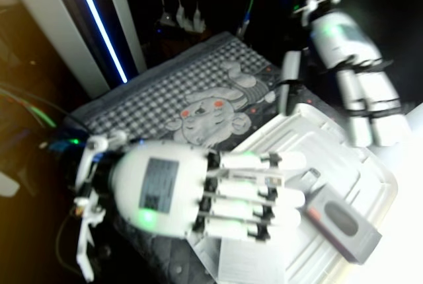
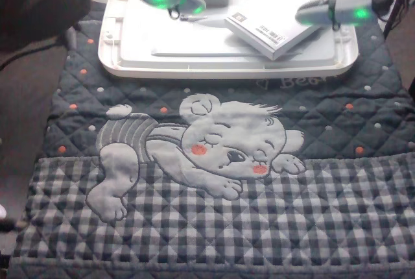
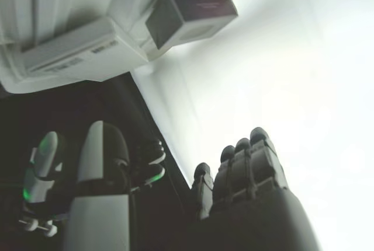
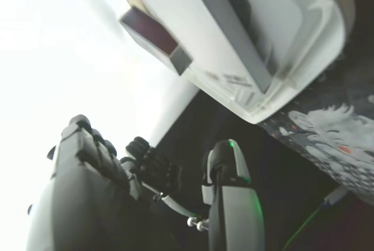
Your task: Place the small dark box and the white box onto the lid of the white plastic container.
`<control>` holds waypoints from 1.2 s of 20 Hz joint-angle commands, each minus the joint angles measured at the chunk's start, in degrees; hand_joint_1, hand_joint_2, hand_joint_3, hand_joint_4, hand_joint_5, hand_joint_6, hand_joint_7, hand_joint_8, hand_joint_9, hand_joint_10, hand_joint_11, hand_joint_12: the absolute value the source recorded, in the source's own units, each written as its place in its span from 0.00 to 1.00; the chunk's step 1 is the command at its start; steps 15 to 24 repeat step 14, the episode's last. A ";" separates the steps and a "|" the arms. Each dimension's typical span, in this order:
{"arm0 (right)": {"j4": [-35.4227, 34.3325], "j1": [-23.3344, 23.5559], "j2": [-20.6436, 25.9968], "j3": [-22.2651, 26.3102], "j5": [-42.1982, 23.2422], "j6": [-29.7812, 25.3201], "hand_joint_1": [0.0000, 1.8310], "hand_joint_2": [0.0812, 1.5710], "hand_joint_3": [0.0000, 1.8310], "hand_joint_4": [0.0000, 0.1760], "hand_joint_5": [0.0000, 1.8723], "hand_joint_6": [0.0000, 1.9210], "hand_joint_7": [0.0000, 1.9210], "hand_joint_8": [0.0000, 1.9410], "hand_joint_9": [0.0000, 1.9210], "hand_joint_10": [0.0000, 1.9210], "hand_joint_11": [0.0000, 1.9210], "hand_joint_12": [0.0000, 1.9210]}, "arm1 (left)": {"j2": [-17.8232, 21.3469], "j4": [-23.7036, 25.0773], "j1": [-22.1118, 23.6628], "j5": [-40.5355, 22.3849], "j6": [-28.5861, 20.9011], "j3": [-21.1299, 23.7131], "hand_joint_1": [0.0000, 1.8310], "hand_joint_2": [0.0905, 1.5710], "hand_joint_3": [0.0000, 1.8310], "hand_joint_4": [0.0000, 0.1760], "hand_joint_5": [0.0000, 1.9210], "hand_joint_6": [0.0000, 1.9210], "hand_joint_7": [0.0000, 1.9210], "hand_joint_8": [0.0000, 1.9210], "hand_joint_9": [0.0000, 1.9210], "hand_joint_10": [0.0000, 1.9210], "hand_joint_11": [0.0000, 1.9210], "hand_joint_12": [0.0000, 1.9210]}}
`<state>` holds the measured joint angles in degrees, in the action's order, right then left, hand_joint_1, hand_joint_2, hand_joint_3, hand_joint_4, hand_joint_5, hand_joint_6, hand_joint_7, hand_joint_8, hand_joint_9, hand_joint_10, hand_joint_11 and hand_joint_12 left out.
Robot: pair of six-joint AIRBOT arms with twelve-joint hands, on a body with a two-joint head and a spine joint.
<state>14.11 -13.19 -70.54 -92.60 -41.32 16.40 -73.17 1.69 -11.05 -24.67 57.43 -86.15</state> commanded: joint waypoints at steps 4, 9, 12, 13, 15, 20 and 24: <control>-1.78 -1.99 4.30 3.90 -14.71 -0.25 0.50 0.52 0.00 0.62 0.00 0.00 0.00 0.00 0.00 0.00 0.00 0.00 | 5.16 0.40 -1.89 -14.99 0.02 5.32 0.52 0.57 0.00 0.99 0.00 0.00 0.00 0.00 0.00 0.00 0.00 0.00; -2.78 -5.74 6.44 7.11 -21.36 -0.26 0.45 0.47 0.00 0.88 0.00 0.00 0.01 0.00 0.01 0.01 0.01 0.01 | 8.76 0.95 -5.48 -21.37 0.01 10.28 0.45 0.55 0.00 0.78 0.00 0.00 0.00 0.00 0.00 0.00 0.00 0.00; -2.84 -6.95 7.85 8.83 -24.03 -0.30 0.48 0.45 0.00 0.92 0.00 0.00 0.00 0.00 0.00 0.00 0.01 0.01 | 10.59 1.03 -7.60 -25.08 -0.01 12.82 0.42 0.55 0.00 0.94 0.00 0.00 0.00 0.00 0.00 0.00 0.00 0.00; -2.84 -7.17 8.17 9.25 -24.62 -0.30 0.49 0.43 0.00 0.96 0.02 0.01 0.00 0.00 0.00 0.00 0.01 0.01 | 11.10 1.01 -8.13 -26.24 -0.01 13.52 0.40 0.53 0.00 0.99 0.00 0.00 0.00 0.00 0.00 0.00 0.00 0.00; -2.84 -7.53 8.83 10.03 -25.58 -0.30 0.52 0.42 0.00 1.00 0.02 0.01 0.00 0.00 0.00 0.00 0.00 0.00 | 12.11 0.90 -9.28 -28.41 -0.03 14.76 0.43 0.55 0.00 1.00 0.00 0.00 0.00 0.00 0.00 0.00 0.00 0.00; -2.84 -7.53 8.83 10.03 -25.58 -0.30 0.52 0.42 0.00 1.00 0.02 0.01 0.00 0.00 0.00 0.00 0.00 0.00 | 12.11 0.90 -9.28 -28.41 -0.03 14.76 0.43 0.55 0.00 1.00 0.00 0.00 0.00 0.00 0.00 0.00 0.00 0.00; -2.84 -7.53 8.83 10.03 -25.58 -0.30 0.52 0.42 0.00 1.00 0.02 0.01 0.00 0.00 0.00 0.00 0.00 0.00 | 12.11 0.90 -9.28 -28.41 -0.03 14.76 0.43 0.55 0.00 1.00 0.00 0.00 0.00 0.00 0.00 0.00 0.00 0.00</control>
